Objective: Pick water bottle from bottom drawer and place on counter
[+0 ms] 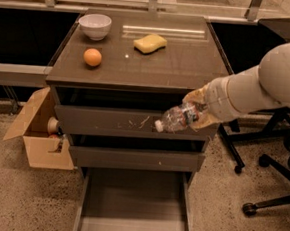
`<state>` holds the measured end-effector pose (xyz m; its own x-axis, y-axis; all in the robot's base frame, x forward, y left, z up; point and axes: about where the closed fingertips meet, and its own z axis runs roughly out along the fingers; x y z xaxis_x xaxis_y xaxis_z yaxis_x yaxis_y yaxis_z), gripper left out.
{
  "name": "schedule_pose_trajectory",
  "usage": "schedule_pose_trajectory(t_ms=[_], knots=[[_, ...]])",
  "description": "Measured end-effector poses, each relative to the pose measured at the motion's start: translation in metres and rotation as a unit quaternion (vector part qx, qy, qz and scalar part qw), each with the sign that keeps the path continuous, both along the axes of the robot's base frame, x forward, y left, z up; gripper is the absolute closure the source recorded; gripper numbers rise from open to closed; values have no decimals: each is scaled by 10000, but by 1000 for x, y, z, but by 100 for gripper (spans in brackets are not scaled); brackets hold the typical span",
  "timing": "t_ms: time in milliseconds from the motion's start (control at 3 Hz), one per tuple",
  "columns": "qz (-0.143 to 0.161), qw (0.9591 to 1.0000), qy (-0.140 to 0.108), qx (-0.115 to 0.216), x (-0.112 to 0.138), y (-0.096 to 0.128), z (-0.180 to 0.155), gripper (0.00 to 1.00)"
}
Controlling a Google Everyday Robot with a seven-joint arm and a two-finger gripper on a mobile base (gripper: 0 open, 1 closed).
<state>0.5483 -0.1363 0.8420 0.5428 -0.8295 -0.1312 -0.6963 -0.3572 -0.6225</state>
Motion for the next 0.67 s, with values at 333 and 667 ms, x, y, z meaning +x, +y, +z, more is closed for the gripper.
schedule_pose_trajectory(t_ms=[333,667], knots=[[0,9988,-479,81,41,-13,37,100],[-116,9958,-861,292,81,-17,68,100]])
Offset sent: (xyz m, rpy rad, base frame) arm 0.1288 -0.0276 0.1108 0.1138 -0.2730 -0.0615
